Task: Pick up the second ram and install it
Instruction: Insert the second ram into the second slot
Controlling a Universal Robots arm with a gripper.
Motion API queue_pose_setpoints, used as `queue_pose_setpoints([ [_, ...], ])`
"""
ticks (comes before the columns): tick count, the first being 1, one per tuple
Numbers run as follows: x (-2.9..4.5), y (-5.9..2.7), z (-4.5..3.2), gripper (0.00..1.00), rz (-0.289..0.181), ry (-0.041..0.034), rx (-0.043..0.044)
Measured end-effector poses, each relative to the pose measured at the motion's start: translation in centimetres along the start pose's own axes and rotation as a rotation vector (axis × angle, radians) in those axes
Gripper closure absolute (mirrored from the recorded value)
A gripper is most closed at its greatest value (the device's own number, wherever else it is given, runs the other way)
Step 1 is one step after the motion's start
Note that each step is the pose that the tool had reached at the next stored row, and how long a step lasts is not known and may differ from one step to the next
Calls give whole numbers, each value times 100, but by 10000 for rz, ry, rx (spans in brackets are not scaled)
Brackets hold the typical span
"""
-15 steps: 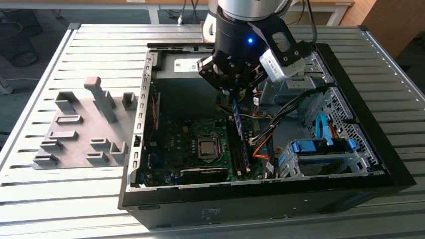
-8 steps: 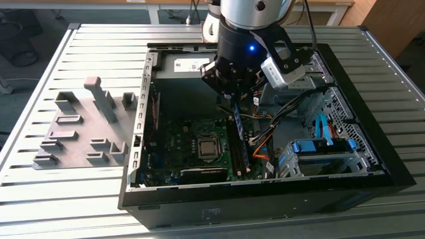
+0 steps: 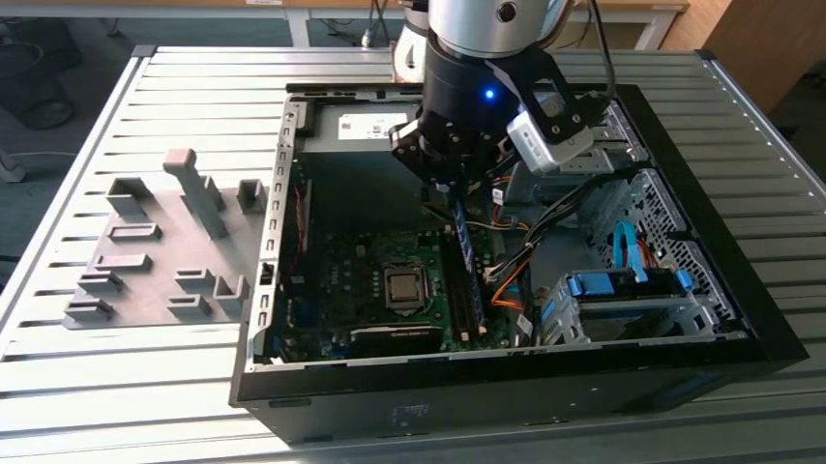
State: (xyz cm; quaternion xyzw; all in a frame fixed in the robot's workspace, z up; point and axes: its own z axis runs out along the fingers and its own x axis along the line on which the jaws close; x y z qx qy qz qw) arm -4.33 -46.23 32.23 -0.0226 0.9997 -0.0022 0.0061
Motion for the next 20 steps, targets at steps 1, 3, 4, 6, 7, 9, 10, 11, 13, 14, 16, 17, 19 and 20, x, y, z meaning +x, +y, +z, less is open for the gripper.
queue_pose_setpoints([
  [1, 0, 0, 0, 86, 0, 0, 0],
  [3, 0, 0, 5, 86, 0, -1, -2],
  [4, -7, -1, 14, 86, 0, -1, -5],
  [6, -21, -3, 40, 86, 10, 9, -1],
  [7, -29, -3, 58, 86, 13, 11, -2],
  [9, -43, -4, 94, 86, 23, 13, 0],
  [10, -50, -4, 113, 86, 31, 14, 0],
  [11, -57, -5, 132, 86, 37, 14, -1],
  [13, -71, -5, 168, 86, 46, 15, -1],
  [14, -73, -5, 186, 86, 47, 16, -1],
  [16, -75, -5, 213, 86, 50, 17, -2],
  [17, -76, -5, 227, 86, 49, 17, -2],
  [19, -77, -5, 243, 86, 49, 19, -2],
  [20, -77, -5, 243, 86, 49, 20, 1],
])
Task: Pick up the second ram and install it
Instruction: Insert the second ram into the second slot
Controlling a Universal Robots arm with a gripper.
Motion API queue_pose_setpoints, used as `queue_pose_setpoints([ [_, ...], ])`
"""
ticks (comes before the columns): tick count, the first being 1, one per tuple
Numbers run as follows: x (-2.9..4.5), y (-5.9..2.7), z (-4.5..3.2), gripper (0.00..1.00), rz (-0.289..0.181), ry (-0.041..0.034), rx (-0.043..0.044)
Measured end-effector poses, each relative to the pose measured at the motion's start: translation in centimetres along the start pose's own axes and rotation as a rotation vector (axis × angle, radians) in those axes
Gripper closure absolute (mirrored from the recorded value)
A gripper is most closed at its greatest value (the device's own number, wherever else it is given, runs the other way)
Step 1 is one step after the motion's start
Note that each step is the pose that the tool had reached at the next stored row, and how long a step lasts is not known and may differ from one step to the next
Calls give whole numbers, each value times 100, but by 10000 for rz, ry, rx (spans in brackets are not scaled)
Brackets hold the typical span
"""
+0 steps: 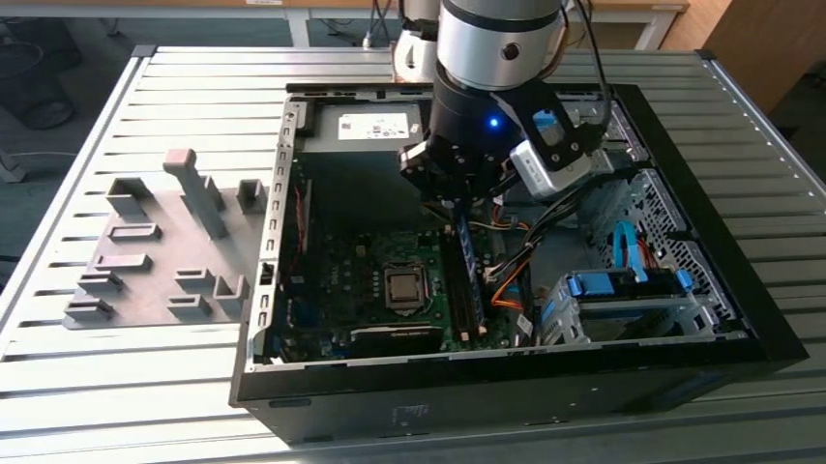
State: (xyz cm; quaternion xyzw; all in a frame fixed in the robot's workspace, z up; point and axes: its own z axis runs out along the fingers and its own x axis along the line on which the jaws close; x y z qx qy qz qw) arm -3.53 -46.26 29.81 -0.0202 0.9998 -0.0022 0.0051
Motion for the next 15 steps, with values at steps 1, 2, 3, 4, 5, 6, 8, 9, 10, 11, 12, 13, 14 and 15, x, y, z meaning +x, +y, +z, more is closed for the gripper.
queue_pose_setpoints([
  [1, 0, 0, 0, 86, 0, 0, 0],
  [2, 0, 0, 0, 86, 0, 0, 0],
  [3, 0, 0, 1, 86, 0, 0, 0],
  [4, 0, 0, 2, 86, 0, -1, -2],
  [5, 0, 0, 2, 86, 0, -1, -2],
  [6, 0, 0, 2, 86, 0, -1, -2],
  [8, 0, 0, 3, 86, 0, 0, -2],
  [9, 0, 0, 11, 86, 0, -3, -7],
  [10, 0, 0, 25, 86, 3, -3, -6],
  [11, 0, 0, 42, 86, 13, -1, -3],
  [12, 0, 0, 60, 86, 21, 0, -1],
  [13, 0, 0, 78, 86, 24, 0, -1],
  [14, 0, 0, 97, 86, 27, 0, -2],
  [15, -1, -2, 112, 86, 39, -1, -3],
])
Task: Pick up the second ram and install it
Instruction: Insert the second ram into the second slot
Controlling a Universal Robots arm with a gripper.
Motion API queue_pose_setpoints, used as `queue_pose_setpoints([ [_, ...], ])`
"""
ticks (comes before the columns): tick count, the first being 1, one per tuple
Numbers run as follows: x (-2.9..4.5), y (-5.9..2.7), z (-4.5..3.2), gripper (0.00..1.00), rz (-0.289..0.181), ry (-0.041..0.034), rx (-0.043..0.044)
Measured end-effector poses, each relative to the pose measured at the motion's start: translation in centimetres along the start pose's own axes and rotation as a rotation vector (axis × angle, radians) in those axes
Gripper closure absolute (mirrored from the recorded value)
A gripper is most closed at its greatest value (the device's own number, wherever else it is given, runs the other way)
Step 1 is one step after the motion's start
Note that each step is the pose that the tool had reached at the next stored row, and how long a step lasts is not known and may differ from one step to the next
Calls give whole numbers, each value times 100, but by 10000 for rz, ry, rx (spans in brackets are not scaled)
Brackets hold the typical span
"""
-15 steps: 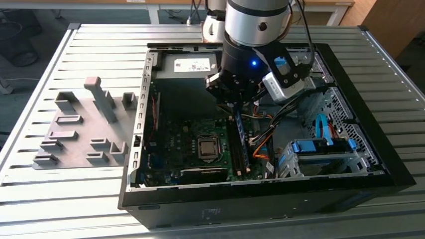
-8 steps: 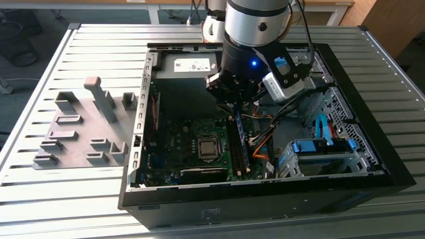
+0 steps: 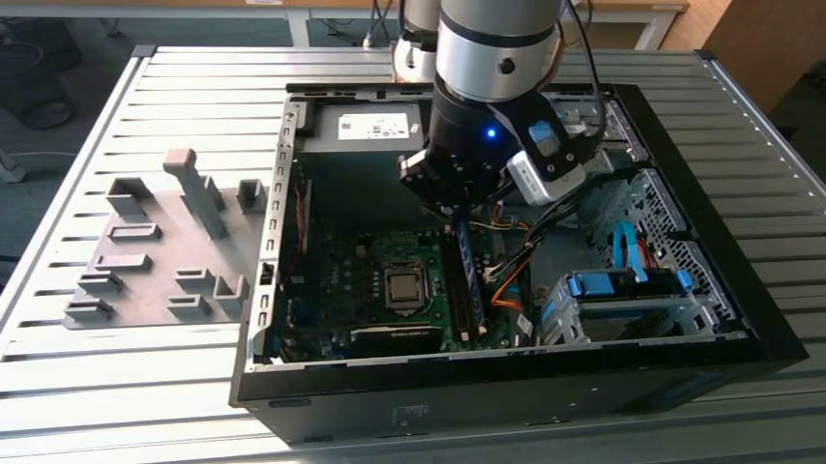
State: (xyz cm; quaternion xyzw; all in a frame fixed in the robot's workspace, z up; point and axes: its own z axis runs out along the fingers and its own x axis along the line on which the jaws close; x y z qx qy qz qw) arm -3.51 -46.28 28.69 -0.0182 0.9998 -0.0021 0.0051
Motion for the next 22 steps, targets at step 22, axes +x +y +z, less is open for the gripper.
queue_pose_setpoints([
  [22, 7, -135, 249, 86, 246, 4, 4],
])
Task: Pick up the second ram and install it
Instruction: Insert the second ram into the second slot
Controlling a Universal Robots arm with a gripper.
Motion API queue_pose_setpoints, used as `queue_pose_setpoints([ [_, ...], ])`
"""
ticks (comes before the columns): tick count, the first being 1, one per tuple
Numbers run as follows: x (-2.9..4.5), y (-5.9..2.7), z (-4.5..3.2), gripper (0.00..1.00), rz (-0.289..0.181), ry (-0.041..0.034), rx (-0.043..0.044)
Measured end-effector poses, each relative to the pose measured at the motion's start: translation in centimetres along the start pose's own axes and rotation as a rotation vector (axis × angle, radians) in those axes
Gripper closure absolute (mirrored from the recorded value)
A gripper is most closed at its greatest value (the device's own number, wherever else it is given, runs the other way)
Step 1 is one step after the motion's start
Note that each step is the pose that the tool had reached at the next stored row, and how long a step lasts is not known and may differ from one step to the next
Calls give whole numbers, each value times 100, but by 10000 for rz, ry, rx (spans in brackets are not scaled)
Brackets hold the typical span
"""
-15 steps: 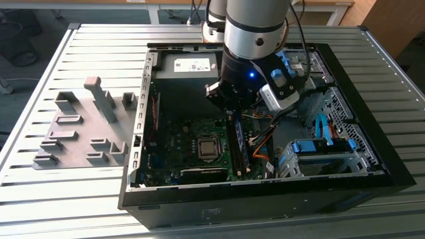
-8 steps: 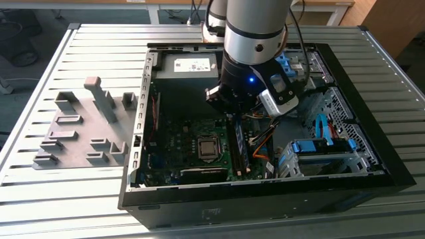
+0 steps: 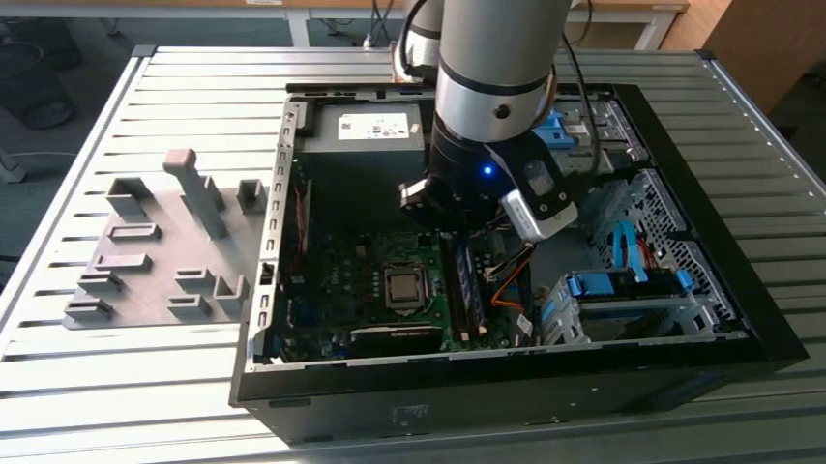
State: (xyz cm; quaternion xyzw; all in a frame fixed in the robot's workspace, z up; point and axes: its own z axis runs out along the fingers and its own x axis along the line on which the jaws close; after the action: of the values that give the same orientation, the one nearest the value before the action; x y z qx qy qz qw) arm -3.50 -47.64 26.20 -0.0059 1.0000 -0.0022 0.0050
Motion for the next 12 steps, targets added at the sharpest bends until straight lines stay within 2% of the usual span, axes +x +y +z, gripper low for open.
queue_pose_setpoints([
  [3, -2, 0, 20, 86, 64, 2, 70],
  [12, 0, 0, 27, 86, 78, 1, 68],
])
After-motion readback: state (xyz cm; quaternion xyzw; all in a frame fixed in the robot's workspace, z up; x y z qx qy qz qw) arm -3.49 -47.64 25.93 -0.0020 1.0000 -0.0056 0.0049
